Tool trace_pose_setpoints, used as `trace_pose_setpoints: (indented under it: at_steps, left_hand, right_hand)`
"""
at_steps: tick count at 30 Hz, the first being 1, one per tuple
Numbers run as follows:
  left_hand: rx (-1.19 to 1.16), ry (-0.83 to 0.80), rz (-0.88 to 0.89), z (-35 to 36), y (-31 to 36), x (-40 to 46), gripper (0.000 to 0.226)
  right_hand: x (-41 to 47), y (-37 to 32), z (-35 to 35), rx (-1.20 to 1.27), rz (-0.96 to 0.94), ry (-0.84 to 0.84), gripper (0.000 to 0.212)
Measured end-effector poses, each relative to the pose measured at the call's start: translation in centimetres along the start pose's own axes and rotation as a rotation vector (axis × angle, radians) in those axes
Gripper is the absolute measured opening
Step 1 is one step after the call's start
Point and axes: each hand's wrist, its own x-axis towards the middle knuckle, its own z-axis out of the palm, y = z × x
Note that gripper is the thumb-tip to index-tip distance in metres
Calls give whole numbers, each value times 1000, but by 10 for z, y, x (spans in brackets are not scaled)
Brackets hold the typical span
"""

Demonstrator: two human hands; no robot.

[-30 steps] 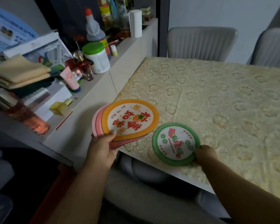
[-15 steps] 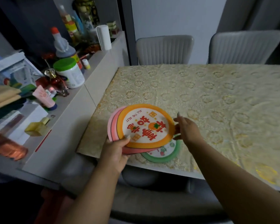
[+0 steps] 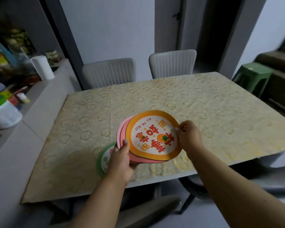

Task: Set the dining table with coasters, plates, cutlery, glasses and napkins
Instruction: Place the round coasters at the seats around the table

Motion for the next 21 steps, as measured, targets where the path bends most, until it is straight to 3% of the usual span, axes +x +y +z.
trace_pose_setpoints:
  at_steps: [6,13,16,21]
  left_hand:
    - [-50,52,-21,72,-23,4,9]
    - [-152,186,3,145,-71,25,20]
    - [-191,243,23,175,-92,28,16]
    - [-210,309,66,206,-111,28,16]
  right_hand:
    - [61,50,-78,338,172,220,7]
    - [145,136,-154,270,338,290,9]
    - [170,168,-167,188,395,226,10]
    - [185,208,-177,-32,488,-41,19]
